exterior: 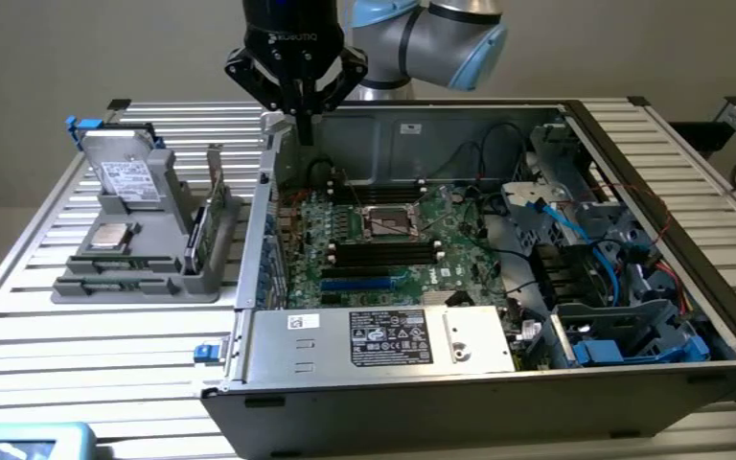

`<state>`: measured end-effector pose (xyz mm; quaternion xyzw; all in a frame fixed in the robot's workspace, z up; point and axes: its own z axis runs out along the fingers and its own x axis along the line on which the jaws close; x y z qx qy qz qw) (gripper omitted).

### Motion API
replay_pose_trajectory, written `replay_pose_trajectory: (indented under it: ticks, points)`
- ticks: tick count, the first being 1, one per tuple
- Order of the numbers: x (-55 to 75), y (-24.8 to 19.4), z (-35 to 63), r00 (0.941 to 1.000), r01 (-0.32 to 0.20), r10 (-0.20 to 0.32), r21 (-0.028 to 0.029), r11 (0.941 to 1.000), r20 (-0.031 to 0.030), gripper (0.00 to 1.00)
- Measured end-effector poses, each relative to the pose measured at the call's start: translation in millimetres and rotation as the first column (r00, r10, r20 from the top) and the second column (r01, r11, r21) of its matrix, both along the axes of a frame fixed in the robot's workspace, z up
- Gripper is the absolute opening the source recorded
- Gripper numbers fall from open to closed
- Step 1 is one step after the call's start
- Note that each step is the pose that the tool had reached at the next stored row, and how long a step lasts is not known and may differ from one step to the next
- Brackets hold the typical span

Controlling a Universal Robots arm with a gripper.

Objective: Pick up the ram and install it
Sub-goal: 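Reach for the ram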

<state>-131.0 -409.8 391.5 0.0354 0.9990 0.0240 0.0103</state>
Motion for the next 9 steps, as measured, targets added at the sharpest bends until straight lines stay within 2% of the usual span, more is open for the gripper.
replay_pose_trajectory:
  ticks: [9]
  points:
    - [-29.7,-9.1,-0.9,1.0000,0.000,0.000,0.0001,1.0000,0.0001,0.11]
